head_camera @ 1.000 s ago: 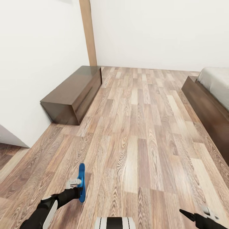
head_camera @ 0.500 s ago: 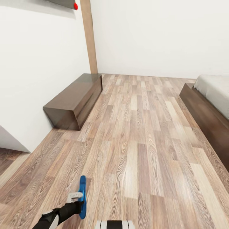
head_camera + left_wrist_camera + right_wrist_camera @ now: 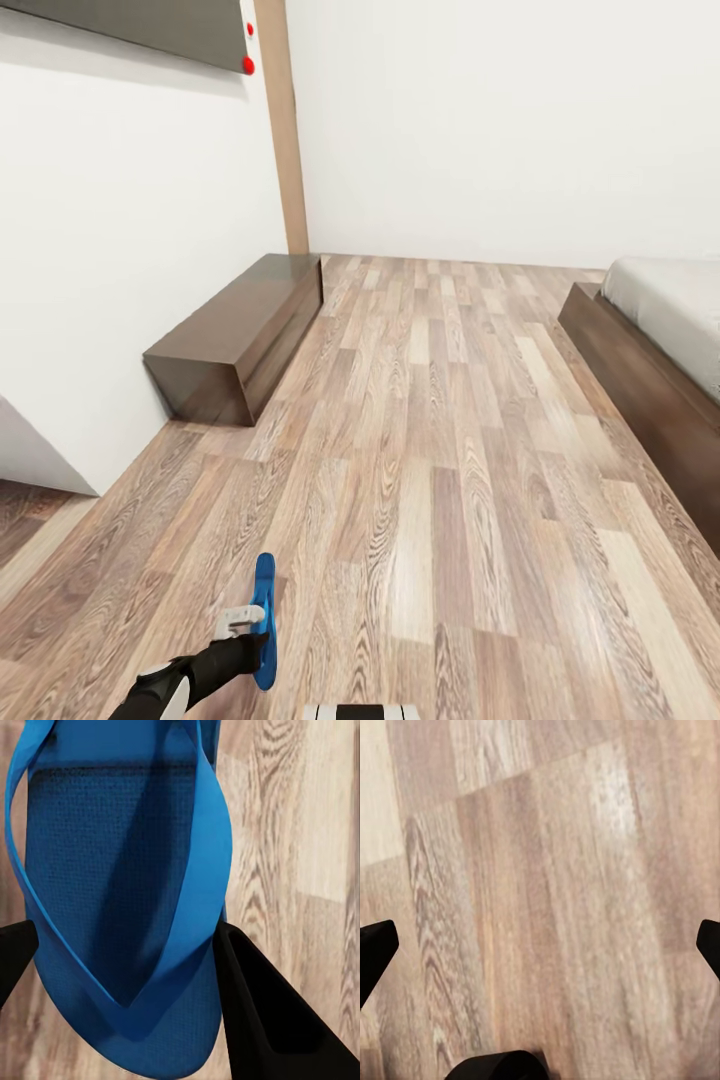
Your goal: In the bedroom, move the book from the bed onto either nightstand, and place the two sandals side by side next to the bed.
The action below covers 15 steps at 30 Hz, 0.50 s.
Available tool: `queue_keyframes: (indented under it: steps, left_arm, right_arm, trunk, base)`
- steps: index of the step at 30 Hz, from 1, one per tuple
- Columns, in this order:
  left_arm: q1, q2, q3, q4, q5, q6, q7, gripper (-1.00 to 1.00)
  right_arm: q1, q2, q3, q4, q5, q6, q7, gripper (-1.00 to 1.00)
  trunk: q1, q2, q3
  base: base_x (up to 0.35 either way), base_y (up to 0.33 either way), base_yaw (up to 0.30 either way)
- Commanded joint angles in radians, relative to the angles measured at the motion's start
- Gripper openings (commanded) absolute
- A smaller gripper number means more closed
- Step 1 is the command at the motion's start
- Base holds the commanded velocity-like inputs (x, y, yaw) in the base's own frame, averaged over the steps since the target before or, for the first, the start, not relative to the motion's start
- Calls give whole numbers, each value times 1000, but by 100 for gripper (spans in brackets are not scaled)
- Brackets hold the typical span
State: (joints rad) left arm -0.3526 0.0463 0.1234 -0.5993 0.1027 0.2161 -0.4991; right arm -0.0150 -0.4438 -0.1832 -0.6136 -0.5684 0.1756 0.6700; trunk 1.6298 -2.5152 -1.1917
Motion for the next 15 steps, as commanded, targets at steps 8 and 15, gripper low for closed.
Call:
queue_keyframes:
  steps: [8, 15]
  left_arm:
    - [0, 0, 2, 0, 7, 9, -3, -100]
    - [0, -2, 0, 0, 5, 9, 1, -100]
  right_arm:
    - [0, 0, -1, 0, -10, 10, 2, 100]
    - [0, 0, -1, 0, -10, 10, 0, 100]
  trunk:
    - [-4, 2, 30]
    - [-7, 3, 57]
  base:
    - [0, 0, 0]
    - [0, 0, 0]
